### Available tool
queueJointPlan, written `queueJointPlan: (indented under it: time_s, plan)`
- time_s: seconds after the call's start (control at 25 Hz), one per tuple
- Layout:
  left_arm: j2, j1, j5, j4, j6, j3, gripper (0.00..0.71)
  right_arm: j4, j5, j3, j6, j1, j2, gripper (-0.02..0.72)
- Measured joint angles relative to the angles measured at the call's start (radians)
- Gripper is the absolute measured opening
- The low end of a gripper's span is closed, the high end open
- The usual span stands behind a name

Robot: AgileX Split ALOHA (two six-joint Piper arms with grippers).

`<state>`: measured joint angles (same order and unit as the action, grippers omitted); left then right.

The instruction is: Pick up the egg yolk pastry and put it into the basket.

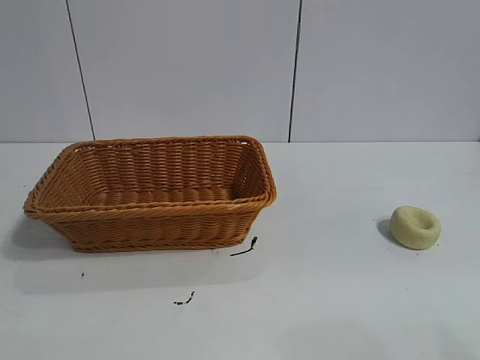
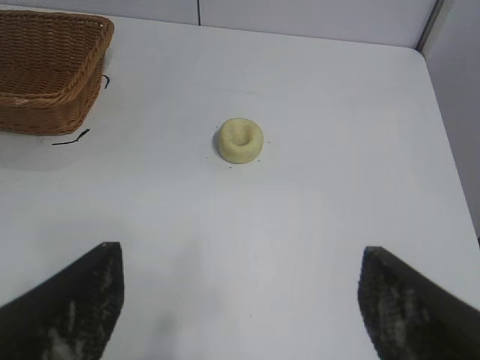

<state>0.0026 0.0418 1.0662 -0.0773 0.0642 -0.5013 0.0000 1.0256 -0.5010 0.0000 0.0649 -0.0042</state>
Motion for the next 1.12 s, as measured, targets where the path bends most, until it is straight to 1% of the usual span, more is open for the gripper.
queueJointPlan:
  time_s: [0.4,0.56,0.64,0.84,1.0,1.12]
  plan:
    - [0.000,0.000,0.000,0.000,0.000,0.000,0.696,0.000,0.000,0.000,0.000,0.000,0.000,0.596]
    - [0.000,0.000,0.000,0.000,0.000,0.000,0.696,0.000,0.000,-0.010,0.000,0.000,0.057,0.650]
    - [0.000,0.000,0.000,0.000,0.000,0.000,0.696,0.000,-0.001,-0.031,0.000,0.000,0.148,0.673]
    - [0.000,0.000,0.000,0.000,0.000,0.000,0.696,0.000,-0.010,-0.107,0.000,0.000,0.486,0.683]
    - [0.000,0.000,0.000,0.000,0.000,0.000,0.696,-0.006,-0.051,-0.186,0.000,0.000,0.787,0.683]
    - [0.000,0.000,0.000,0.000,0.000,0.000,0.696,-0.006,-0.102,-0.273,0.000,0.000,1.005,0.683]
